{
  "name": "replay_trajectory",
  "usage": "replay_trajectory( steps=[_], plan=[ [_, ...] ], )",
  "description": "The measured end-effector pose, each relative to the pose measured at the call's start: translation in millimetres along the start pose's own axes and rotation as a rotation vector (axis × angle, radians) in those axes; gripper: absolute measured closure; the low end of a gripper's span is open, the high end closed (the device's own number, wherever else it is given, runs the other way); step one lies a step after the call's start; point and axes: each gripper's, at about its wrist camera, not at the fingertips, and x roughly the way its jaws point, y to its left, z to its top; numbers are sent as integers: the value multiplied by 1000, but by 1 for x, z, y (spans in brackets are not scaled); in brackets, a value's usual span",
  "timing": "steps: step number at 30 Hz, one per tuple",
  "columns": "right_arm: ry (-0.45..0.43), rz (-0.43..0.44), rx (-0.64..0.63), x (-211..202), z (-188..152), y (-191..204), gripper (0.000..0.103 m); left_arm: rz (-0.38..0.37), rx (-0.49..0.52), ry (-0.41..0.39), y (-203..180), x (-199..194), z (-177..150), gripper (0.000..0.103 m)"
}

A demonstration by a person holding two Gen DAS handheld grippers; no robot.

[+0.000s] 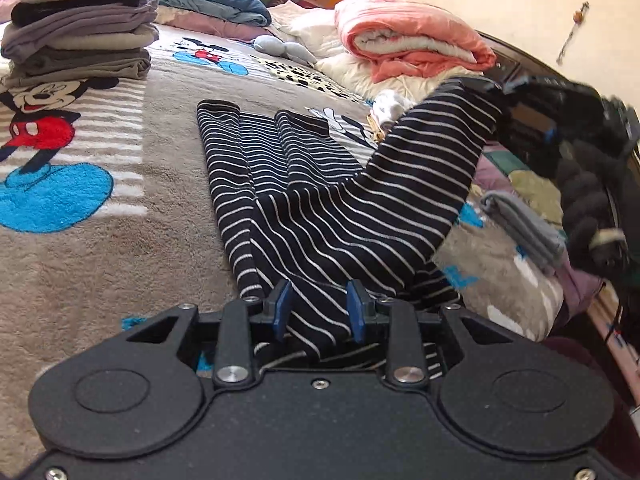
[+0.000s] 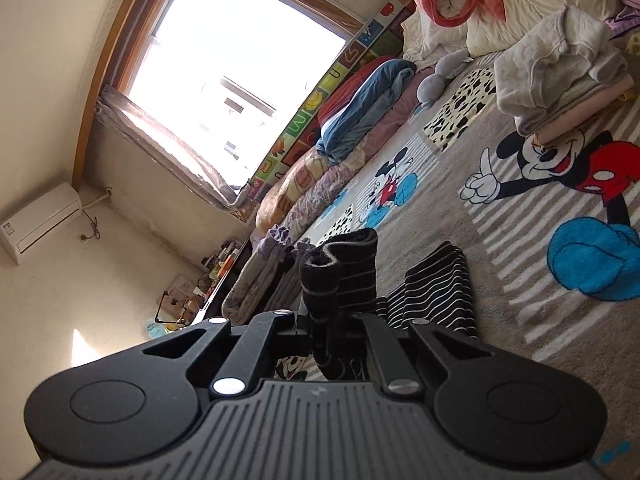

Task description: Fold clothes

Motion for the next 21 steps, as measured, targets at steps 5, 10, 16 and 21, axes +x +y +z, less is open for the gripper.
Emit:
replay_trajectory(
  steps=[5,10,16,21],
  plan=[
    [45,-47,-75,25,17,9,95,-3,72,-8,-12,-7,-8,76],
    [33,-92,-133,39,34,16,95,-24,24,38,-2,2,-12,76],
    [53,-128,-153,40,35,5,95,-101,-4,-63,10,-15,3,76],
    [72,-134,-139,31,24,-14,95,-98,-45,-104,22,-10,12,76]
  ],
)
